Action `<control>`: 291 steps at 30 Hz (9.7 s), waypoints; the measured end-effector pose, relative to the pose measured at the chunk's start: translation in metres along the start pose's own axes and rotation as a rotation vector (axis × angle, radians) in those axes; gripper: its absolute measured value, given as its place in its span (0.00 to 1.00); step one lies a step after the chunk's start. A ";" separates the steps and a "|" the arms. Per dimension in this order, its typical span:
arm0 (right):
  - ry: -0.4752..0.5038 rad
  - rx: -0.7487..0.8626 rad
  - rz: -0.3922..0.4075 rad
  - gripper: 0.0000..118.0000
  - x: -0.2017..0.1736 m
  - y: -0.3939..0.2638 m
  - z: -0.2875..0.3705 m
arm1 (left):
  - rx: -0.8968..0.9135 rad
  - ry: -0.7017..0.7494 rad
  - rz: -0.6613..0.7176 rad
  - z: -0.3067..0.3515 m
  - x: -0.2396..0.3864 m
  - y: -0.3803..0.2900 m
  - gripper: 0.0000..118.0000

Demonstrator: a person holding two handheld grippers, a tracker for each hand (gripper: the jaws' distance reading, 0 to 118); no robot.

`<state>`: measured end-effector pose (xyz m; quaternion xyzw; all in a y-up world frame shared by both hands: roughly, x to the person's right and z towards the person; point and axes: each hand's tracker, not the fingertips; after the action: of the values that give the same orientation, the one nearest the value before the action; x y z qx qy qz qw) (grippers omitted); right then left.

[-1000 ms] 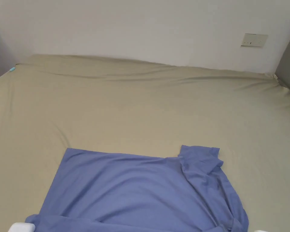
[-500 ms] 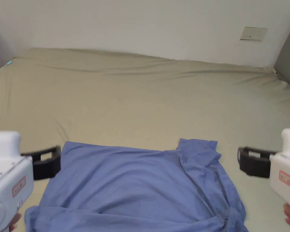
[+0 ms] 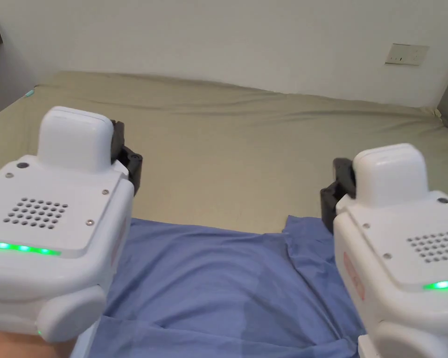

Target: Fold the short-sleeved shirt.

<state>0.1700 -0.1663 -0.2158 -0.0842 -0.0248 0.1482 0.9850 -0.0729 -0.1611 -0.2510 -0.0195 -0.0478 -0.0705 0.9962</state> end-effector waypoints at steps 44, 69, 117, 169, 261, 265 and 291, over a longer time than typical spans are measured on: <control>-0.072 -0.471 -0.120 0.01 0.114 -0.150 -0.182 | -0.737 -0.045 -0.021 -0.305 -0.043 -0.235 0.02; 0.050 -0.879 -0.139 0.00 0.134 -0.261 -0.295 | -0.631 -0.015 -0.030 -0.209 -0.061 -0.188 0.02; 0.264 -1.277 -0.020 0.00 0.119 -0.299 -0.056 | -1.128 -0.195 -0.344 -0.036 -0.085 -0.289 0.02; -0.038 -0.007 -0.067 0.00 0.001 -0.026 0.021 | -0.002 -0.067 0.048 0.019 0.029 -0.029 0.00; -0.012 -0.203 -0.119 0.00 0.050 -0.082 0.015 | -1.089 -0.377 0.378 -0.085 0.015 -0.240 0.05; -0.028 -0.207 -0.134 0.00 0.055 -0.085 0.018 | -1.107 -0.351 0.421 -0.086 0.038 -0.247 0.26; -0.054 -0.158 -0.116 0.00 0.062 -0.071 0.039 | -0.819 -0.341 -0.002 -0.033 0.089 -0.271 0.02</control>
<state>0.2463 -0.2084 -0.1639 -0.1560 -0.0676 0.0906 0.9813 -0.0211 -0.4434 -0.2668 -0.4237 -0.1795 -0.0802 0.8842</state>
